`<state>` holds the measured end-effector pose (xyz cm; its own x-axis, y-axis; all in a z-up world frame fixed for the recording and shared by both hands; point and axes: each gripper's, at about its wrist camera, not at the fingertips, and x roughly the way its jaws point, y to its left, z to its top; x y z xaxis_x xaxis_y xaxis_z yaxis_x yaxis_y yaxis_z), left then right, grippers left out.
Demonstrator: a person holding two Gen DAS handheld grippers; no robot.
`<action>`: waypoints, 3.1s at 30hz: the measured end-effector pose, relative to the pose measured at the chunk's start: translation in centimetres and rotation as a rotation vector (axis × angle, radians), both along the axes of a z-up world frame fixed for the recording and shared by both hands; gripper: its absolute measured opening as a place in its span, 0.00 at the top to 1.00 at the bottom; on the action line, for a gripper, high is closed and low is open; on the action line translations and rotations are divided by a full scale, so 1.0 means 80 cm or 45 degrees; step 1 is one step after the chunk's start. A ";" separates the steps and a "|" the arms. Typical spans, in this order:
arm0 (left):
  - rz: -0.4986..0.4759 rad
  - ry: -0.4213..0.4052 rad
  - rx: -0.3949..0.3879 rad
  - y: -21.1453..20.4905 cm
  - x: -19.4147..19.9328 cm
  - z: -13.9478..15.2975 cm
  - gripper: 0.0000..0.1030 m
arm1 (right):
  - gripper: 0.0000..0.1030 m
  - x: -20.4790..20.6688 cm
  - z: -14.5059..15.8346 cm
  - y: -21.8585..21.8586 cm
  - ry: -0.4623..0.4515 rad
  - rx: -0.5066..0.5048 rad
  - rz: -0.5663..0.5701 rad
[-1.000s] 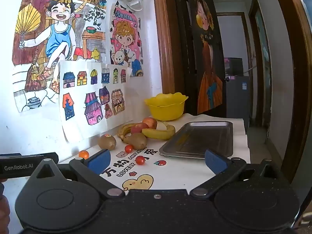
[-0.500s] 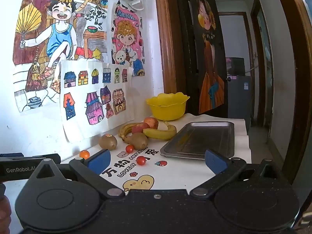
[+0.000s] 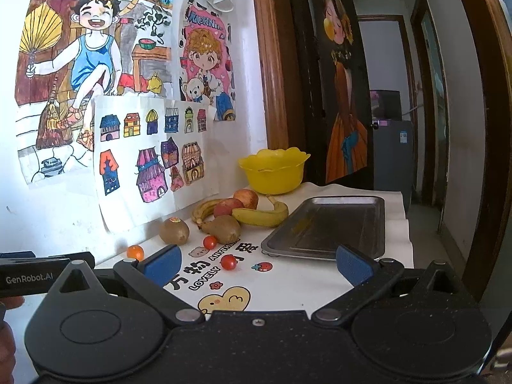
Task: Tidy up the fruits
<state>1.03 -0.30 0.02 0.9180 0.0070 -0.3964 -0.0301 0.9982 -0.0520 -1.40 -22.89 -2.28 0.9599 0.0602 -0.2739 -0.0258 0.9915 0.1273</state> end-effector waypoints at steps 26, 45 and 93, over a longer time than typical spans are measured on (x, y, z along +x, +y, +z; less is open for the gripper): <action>0.007 -0.017 0.009 -0.002 -0.003 0.004 0.00 | 0.01 0.001 -0.001 -0.007 0.034 -0.007 -0.036; 0.007 -0.012 0.007 -0.003 -0.001 0.004 0.01 | 0.01 0.004 0.000 -0.006 0.050 -0.011 -0.021; -0.064 0.196 0.222 0.010 0.199 -0.058 0.01 | 0.01 0.216 -0.040 -0.011 0.379 -0.012 0.522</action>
